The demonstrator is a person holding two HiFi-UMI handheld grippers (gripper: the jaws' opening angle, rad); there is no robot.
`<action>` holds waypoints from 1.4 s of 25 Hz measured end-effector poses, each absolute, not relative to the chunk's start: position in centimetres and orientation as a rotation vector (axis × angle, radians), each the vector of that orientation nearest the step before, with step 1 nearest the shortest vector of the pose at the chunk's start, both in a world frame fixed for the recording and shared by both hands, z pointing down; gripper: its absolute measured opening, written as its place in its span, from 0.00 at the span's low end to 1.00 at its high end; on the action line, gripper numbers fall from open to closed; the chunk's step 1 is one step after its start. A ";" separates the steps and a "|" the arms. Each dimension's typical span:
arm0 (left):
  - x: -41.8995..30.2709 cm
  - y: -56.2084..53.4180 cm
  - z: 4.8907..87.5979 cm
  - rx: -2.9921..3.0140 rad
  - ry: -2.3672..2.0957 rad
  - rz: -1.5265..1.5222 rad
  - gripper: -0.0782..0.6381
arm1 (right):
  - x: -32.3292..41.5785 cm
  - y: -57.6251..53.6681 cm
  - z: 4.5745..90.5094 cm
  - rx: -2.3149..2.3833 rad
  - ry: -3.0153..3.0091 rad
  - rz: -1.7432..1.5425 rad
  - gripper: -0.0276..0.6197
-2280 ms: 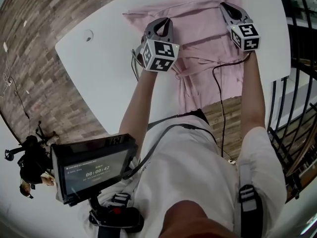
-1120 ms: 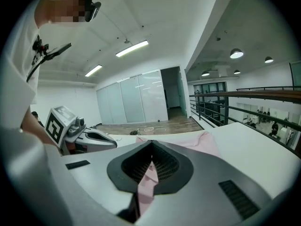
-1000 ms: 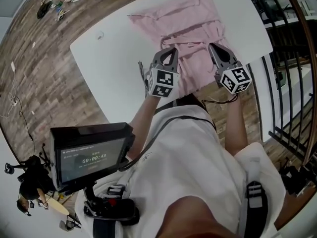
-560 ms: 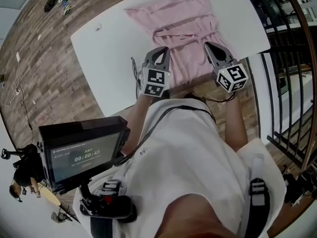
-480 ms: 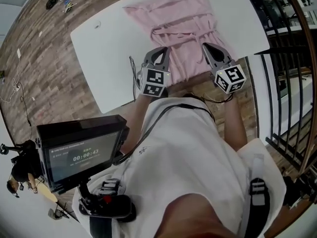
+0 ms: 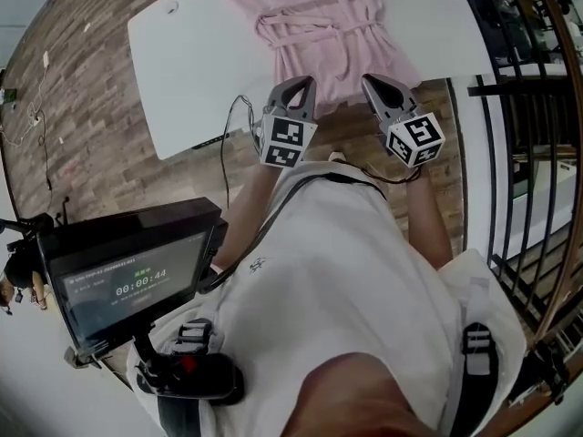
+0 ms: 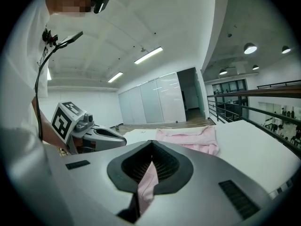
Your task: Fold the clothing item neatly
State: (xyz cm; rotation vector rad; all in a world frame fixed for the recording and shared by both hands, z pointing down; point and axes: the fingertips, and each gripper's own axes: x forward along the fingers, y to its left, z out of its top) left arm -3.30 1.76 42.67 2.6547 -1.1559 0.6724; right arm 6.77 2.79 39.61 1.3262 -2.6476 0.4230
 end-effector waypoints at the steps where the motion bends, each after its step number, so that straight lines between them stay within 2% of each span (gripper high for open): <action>1: -2.9 2.8 42.7 2.644 -1.169 0.671 0.11 | 7.5 3.7 39.7 1.319 -2.652 0.424 0.05; 11: -1.3 11.4 44.2 2.540 -1.237 0.723 0.11 | 11.4 10.9 41.5 1.277 -2.699 0.500 0.05; 28: -5.1 14.2 45.5 2.583 -1.167 0.699 0.11 | 8.5 13.7 42.0 1.322 -2.635 0.572 0.05; 35: -5.0 17.3 46.3 2.617 -1.119 0.695 0.11 | 10.3 16.8 40.6 1.398 -2.570 0.471 0.05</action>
